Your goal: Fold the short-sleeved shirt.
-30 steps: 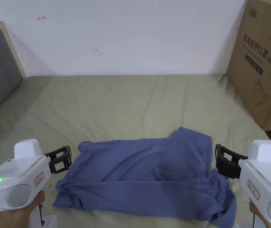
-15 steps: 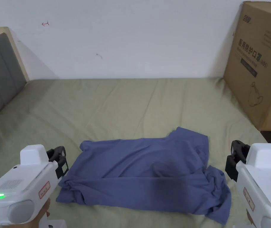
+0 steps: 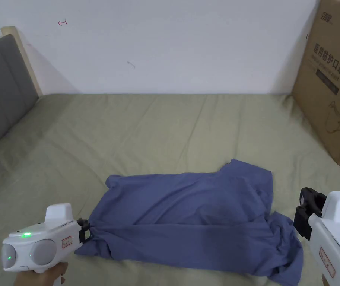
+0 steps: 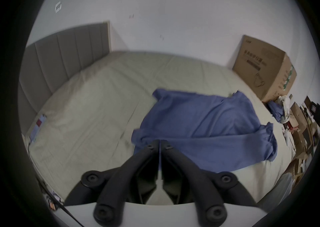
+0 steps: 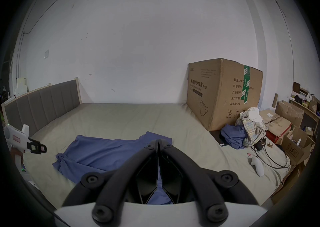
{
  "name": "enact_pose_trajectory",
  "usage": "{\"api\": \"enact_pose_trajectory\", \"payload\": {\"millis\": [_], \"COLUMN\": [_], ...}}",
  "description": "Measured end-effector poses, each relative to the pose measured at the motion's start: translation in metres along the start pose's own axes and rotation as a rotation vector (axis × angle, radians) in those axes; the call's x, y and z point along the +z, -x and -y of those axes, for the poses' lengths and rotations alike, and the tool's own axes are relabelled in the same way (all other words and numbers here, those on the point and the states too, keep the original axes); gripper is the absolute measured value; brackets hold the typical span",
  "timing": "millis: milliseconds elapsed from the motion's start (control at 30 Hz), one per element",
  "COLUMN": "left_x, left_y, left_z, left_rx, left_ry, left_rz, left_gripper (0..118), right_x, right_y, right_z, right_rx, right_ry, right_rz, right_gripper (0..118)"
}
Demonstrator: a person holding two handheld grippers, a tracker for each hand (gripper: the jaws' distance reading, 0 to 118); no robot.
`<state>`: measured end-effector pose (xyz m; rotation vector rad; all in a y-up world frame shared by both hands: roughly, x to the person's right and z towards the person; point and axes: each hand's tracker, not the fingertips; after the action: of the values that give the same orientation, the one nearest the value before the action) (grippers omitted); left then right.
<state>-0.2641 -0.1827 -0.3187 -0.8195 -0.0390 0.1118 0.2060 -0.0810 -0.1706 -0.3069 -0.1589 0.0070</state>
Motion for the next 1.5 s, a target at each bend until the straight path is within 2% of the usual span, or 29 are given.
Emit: {"api": "enact_pose_trajectory", "payload": {"millis": [67,133,233,333,367,400,433,467,533,600,700,800,833,867,967,1000,1033,1067,1100,1133,1167,1200,1300,1500], "left_x": [-0.018,-0.036,-0.059,-0.082,-0.088,-0.092,-0.094,-0.096,-0.094,-0.089,-0.08,-0.06,-0.055,-0.05,-0.042,-0.043,-0.043,-0.044,-0.044,-0.045,-0.044,-0.043,-0.037,-0.006], "left_y": [0.005,0.008,0.009,0.01,0.009,0.007,0.006,0.005,-0.001,-0.004,-0.005,-0.003,-0.002,-0.001,0.002,0.003,0.004,0.005,0.006,0.008,0.009,0.01,0.016,0.038], "left_z": [0.002,0.004,0.01,0.012,0.013,0.014,0.017,0.021,0.024,0.023,0.019,0.013,0.011,0.009,0.005,0.005,0.005,0.005,0.006,0.007,0.008,0.009,0.009,0.013], "left_rx": [0.018,0.016,0.012,0.033,0.037,0.035,0.032,0.035,0.014,0.008,0.011,0.035,0.034,0.036,0.042,0.045,0.048,0.053,0.058,0.064,0.07,0.075,0.089,0.13], "left_ry": [0.074,0.132,0.193,0.236,0.246,0.255,0.269,0.276,0.254,0.24,0.209,0.15,0.139,0.134,0.122,0.121,0.123,0.126,0.128,0.131,0.133,0.134,0.127,0.114], "left_rz": [-0.02,-0.068,-0.131,-0.136,-0.134,-0.127,-0.105,-0.074,-0.114,-0.084,-0.069,-0.039,-0.035,-0.028,-0.009,-0.006,-0.005,-0.004,-0.004,-0.003,-0.002,-0.002,0.003,0.027], "left_gripper": [68,93,95,94,90,80,58,42,32,5,4,4,4,4,4,4,4,4,4,4,4,4,4,4], "right_x": [-0.006,-0.012,-0.021,-0.028,-0.031,-0.031,-0.032,-0.033,-0.039,-0.046,-0.066,-0.086,-0.092,-0.095,-0.103,-0.105,-0.107,-0.107,-0.108,-0.109,-0.108,-0.104,-0.089,-0.046], "right_y": [0.0,0.0,-0.001,-0.003,-0.003,-0.002,-0.002,-0.004,-0.01,-0.017,-0.028,-0.036,-0.037,-0.037,-0.035,-0.034,-0.034,-0.033,-0.032,-0.032,-0.031,-0.03,-0.031,-0.048], "right_z": [0.002,0.006,0.012,0.018,0.02,0.019,0.02,0.023,0.029,0.038,0.058,0.09,0.104,0.114,0.143,0.15,0.156,0.161,0.164,0.165,0.163,0.162,0.149,0.129], "right_rx": [0.002,0.003,-0.002,-0.006,-0.004,-0.004,-0.004,-0.007,-0.025,-0.055,-0.085,-0.126,-0.154,-0.159,-0.186,-0.196,-0.207,-0.238,-0.241,-0.245,-0.237,-0.241,-0.196,-0.162], "right_ry": [0.015,0.033,0.059,0.087,0.098,0.107,0.119,0.132,0.162,0.212,0.353,0.511,0.557,0.586,0.648,0.669,0.675,0.678,0.676,0.677,0.681,0.66,0.615,0.55], "right_rz": [-0.001,-0.005,-0.007,-0.006,-0.003,-0.002,-0.001,0.001,0.005,0.011,0.018,-0.015,-0.027,-0.025,0.01,0.009,0.002,-0.008,-0.011,-0.019,-0.021,-0.068,-0.06,-0.058], "right_gripper": [0,0,0,0,0,0,0,0,0,0,8,69,83,85,84,82,74,60,36,5,5,5,5,5]}}
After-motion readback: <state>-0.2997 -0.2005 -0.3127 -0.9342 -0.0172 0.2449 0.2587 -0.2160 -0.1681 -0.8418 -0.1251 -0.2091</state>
